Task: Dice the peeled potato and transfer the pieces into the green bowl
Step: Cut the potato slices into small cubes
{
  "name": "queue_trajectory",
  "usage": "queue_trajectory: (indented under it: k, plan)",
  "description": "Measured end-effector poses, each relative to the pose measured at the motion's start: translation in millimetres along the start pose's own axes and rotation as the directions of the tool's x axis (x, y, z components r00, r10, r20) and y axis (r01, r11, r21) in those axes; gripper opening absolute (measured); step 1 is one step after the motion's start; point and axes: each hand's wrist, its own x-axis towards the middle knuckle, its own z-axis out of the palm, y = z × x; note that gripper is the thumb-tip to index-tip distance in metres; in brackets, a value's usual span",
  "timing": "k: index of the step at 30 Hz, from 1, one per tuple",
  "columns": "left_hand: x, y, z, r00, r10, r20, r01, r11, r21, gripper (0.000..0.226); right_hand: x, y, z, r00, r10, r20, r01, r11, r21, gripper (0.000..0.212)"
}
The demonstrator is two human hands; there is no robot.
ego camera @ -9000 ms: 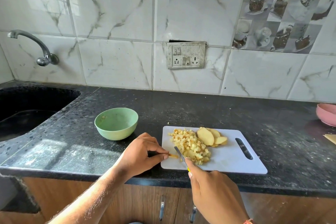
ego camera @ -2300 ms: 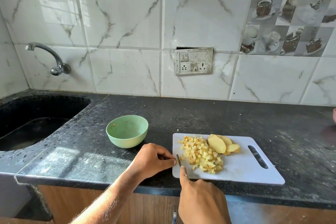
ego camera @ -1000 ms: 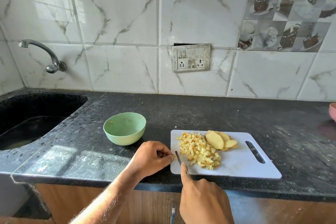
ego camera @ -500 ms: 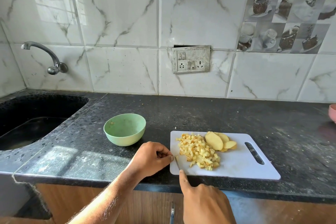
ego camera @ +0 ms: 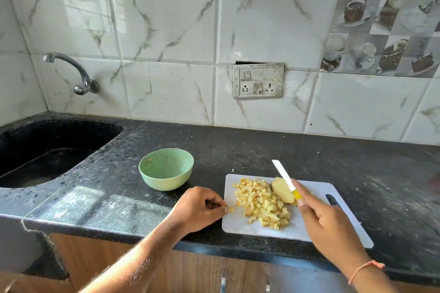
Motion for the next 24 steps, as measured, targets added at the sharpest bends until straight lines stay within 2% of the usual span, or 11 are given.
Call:
queue_trajectory:
  k: [3, 5, 10, 12, 14, 17, 20, 22, 24]
  plan:
    - [1.1, 0.3, -0.2, 1.0, -0.013, 0.015, 0.013, 1.0, -0.01, 0.006, 8.8, 25.6, 3.1, 0.989, 0.135, -0.052, -0.112, 0.943, 0.313, 0.052]
    - [3.7, 1.8, 0.5, 0.999, -0.033, 0.016, 0.033, 0.999, -0.015, 0.006, 12.3, 39.2, 7.5, 0.977, 0.21, -0.047, -0.172, 0.894, 0.413, 0.047]
    - [23.8, 18.9, 7.7, 0.991, -0.114, 0.072, 0.112, 0.993, 0.022, 0.005, 16.6, 45.1, 15.1, 0.973, 0.223, -0.058, -0.167, 0.857, 0.487, 0.042]
    - [32.6, 29.9, 13.6, 0.99, -0.11, 0.086, 0.108, 0.994, 0.028, 0.003, 17.3, 48.9, 16.3, 0.972, 0.227, -0.054, -0.169, 0.845, 0.507, 0.042]
    - [41.2, 38.6, 18.0, 0.996, -0.075, 0.039, 0.074, 0.997, 0.028, 0.006, 16.7, 50.5, 16.0, 0.974, 0.222, -0.044, -0.17, 0.846, 0.505, 0.042]
    - [50.6, 47.0, 15.4, 0.998, 0.065, 0.018, -0.066, 0.997, 0.05, 0.009, 17.3, 52.2, 17.3, 0.973, 0.227, -0.046, -0.171, 0.837, 0.52, 0.041]
    - [52.3, 60.3, 7.1, 0.93, 0.275, 0.243, -0.32, 0.932, 0.169, 0.021, 18.3, 53.6, 17.9, 0.972, 0.229, -0.048, -0.169, 0.831, 0.53, 0.039]
    - [53.4, 71.8, 4.6, 0.861, 0.33, 0.387, -0.445, 0.857, 0.259, 0.02, 18.5, 54.7, 18.5, 0.973, 0.227, -0.05, -0.166, 0.827, 0.537, 0.039]
    - [55.8, 80.6, 6.4, 0.806, 0.378, 0.456, -0.547, 0.769, 0.33, 0.017, 18.7, 56.1, 19.1, 0.972, 0.23, -0.053, -0.167, 0.827, 0.536, 0.04]
